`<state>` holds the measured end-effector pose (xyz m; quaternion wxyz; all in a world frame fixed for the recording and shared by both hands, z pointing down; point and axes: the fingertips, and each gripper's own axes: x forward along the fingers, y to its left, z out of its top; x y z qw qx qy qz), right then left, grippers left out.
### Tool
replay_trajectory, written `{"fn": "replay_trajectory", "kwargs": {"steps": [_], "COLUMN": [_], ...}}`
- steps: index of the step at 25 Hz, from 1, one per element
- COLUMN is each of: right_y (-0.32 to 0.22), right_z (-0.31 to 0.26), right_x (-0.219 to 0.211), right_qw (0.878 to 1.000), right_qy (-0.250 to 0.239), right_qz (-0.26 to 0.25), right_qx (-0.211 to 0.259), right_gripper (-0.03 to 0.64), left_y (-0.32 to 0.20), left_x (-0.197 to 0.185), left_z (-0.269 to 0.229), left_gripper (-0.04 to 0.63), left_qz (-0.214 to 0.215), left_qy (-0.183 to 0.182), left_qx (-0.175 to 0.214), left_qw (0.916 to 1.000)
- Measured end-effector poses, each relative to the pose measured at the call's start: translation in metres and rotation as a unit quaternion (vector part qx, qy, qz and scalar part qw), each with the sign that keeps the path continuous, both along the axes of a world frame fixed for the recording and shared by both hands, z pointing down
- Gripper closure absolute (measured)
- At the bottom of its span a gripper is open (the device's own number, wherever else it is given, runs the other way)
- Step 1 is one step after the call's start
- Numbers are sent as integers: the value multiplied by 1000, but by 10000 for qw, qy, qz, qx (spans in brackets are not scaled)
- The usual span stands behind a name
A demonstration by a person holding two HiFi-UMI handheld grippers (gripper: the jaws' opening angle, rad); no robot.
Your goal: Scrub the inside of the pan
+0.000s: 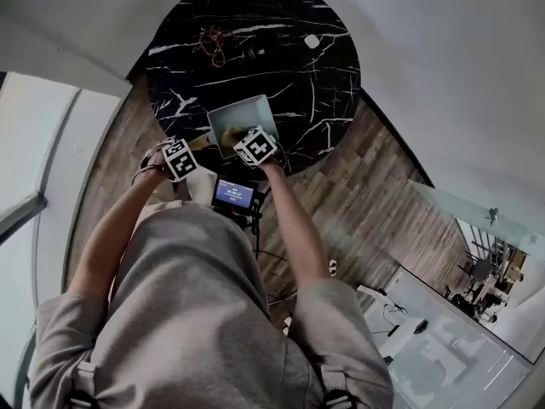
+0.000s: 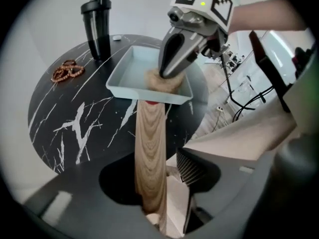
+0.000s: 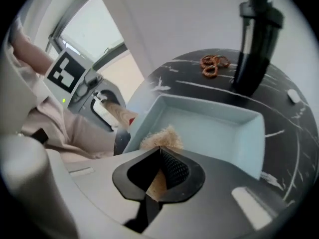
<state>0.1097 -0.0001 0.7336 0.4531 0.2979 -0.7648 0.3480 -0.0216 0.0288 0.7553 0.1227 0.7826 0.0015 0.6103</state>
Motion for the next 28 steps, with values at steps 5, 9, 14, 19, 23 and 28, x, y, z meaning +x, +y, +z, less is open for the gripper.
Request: {"fn": "replay_trajectory", "kwargs": {"steps": [5, 9, 14, 19, 23, 28], "right_y": [-19, -10, 16, 47, 69, 90], "right_z": [-81, -160, -257, -340, -385, -400], "right_x": [20, 21, -7, -38, -59, -79], "right_qw": [9754, 9413, 8841, 8250, 7924, 7795], "right_qy": [-861, -1068, -1344, -1345, -1144, -933], "right_qz": [1697, 2350, 2862, 3081, 3078, 3041], "right_qx": [1116, 2175, 3440, 4543, 5141, 5396], "right_gripper": [597, 597, 597, 597, 597, 600], "left_y": [-1, -12, -20, -26, -23, 0], "left_x": [-16, -14, -5, -12, -23, -37], "left_z": [-34, -98, -207, -307, -368, -384], "left_gripper": [370, 371, 474, 559, 586, 590], "left_qz": [220, -75, -524, -942, -1245, -1223], "left_qy": [783, 1920, 3538, 4616, 5147, 5374], "left_qx": [199, 488, 1051, 1709, 2037, 2193], "left_qw": [9965, 9801, 9279, 8653, 8235, 8051]}}
